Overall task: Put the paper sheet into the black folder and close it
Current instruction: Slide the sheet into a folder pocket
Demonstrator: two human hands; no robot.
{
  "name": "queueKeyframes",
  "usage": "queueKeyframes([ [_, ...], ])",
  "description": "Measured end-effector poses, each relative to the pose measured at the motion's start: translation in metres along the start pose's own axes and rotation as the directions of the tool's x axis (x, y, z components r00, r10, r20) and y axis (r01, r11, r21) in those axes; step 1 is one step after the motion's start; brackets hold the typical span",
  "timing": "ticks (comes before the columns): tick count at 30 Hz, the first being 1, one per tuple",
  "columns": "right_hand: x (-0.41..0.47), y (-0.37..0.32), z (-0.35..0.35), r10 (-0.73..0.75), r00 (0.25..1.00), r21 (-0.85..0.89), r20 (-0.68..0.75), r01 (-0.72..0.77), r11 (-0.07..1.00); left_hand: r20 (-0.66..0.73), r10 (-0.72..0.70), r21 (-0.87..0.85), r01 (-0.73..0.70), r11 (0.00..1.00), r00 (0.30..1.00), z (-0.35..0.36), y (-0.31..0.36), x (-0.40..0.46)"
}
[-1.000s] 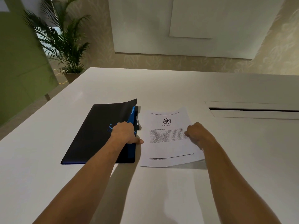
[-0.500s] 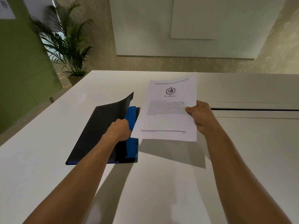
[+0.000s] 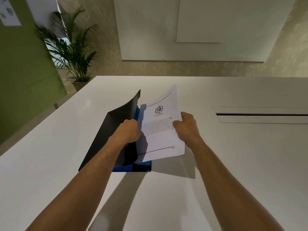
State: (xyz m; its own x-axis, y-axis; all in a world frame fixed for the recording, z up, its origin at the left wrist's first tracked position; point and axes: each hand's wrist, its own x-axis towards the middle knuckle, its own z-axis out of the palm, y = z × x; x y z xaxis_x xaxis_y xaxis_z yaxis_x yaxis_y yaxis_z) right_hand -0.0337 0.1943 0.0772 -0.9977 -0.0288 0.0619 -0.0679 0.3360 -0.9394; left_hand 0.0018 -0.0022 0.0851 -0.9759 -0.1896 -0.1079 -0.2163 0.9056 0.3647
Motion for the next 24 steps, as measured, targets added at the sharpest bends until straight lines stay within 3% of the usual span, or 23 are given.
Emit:
queueKeyframes([
  [5,0.000,-0.006,0.016,-0.018,0.996,-0.118,0.083,0.027,0.993,-0.016,-0.003,0.042,0.003,0.999,1.000,0.005,0.015,-0.001],
  [11,0.007,-0.005,0.041,0.028,0.994,-0.116,0.109,-0.015,0.993,-0.008,0.058,0.053,-0.057,0.997,0.998,0.009,0.035,-0.008],
  [24,0.004,0.025,0.084,0.085,0.965,-0.300,0.246,-0.007,0.954,-0.021,0.103,-0.095,-0.104,0.990,0.994,0.012,0.055,-0.010],
])
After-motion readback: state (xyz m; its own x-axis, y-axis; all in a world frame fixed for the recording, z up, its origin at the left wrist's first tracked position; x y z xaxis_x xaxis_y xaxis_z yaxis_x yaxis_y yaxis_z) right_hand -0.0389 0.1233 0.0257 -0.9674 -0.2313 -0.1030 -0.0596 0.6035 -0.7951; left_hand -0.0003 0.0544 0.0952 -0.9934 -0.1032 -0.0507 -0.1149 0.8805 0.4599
